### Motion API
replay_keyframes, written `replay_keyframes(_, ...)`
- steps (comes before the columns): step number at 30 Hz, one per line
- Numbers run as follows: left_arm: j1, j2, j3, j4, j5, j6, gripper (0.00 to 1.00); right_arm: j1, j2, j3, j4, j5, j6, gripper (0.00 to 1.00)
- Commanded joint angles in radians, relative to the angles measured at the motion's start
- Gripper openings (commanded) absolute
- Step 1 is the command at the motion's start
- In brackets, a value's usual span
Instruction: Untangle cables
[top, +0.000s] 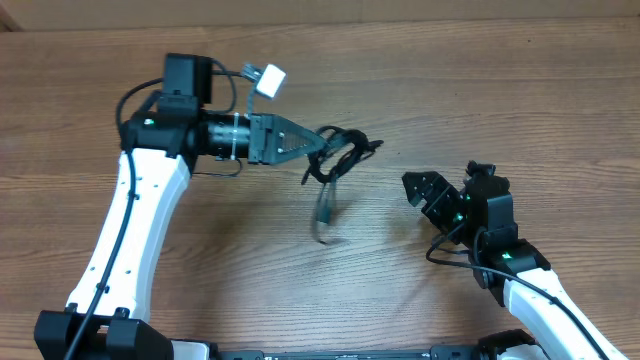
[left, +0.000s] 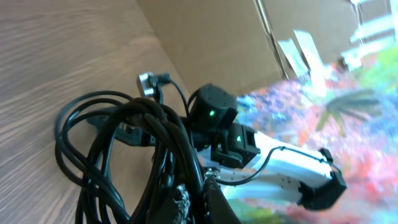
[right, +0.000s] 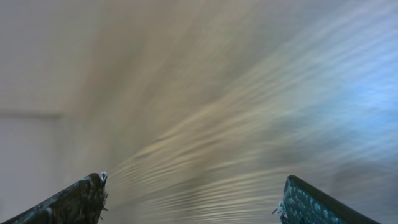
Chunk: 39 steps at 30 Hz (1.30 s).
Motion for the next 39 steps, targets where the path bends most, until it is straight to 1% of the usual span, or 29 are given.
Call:
replay_keyframes(1, -0.002, -0.029, 0.031, 0.003, -0.067, -0.105, 0.04, -0.002, 0.003, -0.010, 0.034, -0.086, -0.033, 0.91)
replay_keyframes(3, -0.003, -0.029, 0.031, 0.003, -0.092, -0.134, 0.04, -0.002, 0.003, -0.010, 0.064, -0.177, -0.051, 0.92)
replay_keyframes(6, -0.003, -0.029, 0.031, 0.006, -0.092, -0.160, 0.04, 0.002, 0.003, -0.010, 0.127, -0.351, -0.051, 0.93)
replay_keyframes(8, -0.003, -0.029, 0.031, 0.007, -0.092, -0.166, 0.04, 0.010, 0.003, -0.010, 0.177, -0.429, -0.049, 0.93)
replay_keyframes(12, -0.003, -0.029, 0.031, 0.007, -0.092, -0.191, 0.04, 0.045, 0.003, -0.010, 0.241, -0.465, 0.046, 0.92)
replay_keyframes(16, -0.003, -0.029, 0.031, 0.007, -0.093, -0.233, 0.04, 0.104, 0.003, -0.010, 0.301, -0.410, 0.123, 0.92)
replay_keyframes(19, -0.003, -0.029, 0.031, 0.007, -0.093, -0.292, 0.04, 0.161, 0.003, -0.010, 0.327, -0.294, 0.142, 0.92)
replay_keyframes(21, -0.003, -0.029, 0.031, 0.007, -0.093, -0.332, 0.04, 0.197, 0.003, -0.010, 0.326, -0.191, 0.184, 0.93)
replay_keyframes(24, -0.006, -0.029, 0.031, 0.008, -0.092, -0.374, 0.04, 0.232, 0.008, -0.010, 0.338, -0.095, 0.254, 0.93)
replay_keyframes(26, -0.015, -0.029, 0.031, 0.011, -0.093, -0.391, 0.04, 0.247, 0.013, -0.010, 0.362, -0.053, 0.271, 0.94)
replay_keyframes(29, -0.034, -0.029, 0.031, 0.010, -0.092, -0.402, 0.04, 0.257, 0.031, -0.010, 0.413, -0.023, 0.277, 0.95)
replay_keyframes(32, -0.059, -0.029, 0.031, 0.012, -0.092, -0.430, 0.04, 0.257, 0.057, -0.010, 0.421, 0.011, 0.353, 0.95)
replay_keyframes(34, -0.074, -0.029, 0.031, 0.022, -0.092, -0.445, 0.04, 0.257, 0.079, -0.010, 0.428, 0.011, 0.369, 0.95)
replay_keyframes(39, -0.077, -0.029, 0.031, 0.082, -0.093, -0.477, 0.04, 0.256, 0.097, -0.010, 0.438, -0.003, 0.363, 0.97)
